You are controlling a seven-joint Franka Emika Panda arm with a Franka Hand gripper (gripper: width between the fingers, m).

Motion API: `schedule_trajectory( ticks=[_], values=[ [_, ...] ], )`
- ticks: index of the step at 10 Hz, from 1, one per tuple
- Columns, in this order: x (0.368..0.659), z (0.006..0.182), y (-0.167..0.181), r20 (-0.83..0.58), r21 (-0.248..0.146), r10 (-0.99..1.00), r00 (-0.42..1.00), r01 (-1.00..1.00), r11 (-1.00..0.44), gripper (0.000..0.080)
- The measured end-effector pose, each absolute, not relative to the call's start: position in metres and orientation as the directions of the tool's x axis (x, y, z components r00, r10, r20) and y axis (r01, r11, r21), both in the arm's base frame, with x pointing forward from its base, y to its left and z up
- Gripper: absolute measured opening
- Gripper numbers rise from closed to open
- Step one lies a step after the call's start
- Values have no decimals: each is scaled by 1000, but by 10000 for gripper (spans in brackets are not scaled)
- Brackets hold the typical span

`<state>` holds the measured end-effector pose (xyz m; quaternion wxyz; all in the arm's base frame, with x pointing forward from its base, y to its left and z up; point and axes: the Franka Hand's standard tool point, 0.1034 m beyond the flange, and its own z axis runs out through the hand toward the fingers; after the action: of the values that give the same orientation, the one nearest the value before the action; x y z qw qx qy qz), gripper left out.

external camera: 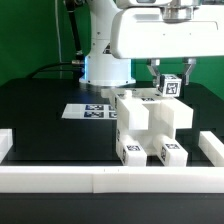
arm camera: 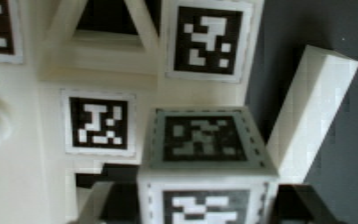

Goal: Assemble chair

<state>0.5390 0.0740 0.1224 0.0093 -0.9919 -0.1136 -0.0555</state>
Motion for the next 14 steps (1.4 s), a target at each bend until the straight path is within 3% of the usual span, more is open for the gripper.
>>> schedule_trajectory(
  ticks=[12, 14],
  values=[
    [540, 123, 71, 123, -7, 187, 975, 189, -982, 290],
    [540, 123, 71, 120, -26, 43, 992, 47, -999, 290]
  ],
)
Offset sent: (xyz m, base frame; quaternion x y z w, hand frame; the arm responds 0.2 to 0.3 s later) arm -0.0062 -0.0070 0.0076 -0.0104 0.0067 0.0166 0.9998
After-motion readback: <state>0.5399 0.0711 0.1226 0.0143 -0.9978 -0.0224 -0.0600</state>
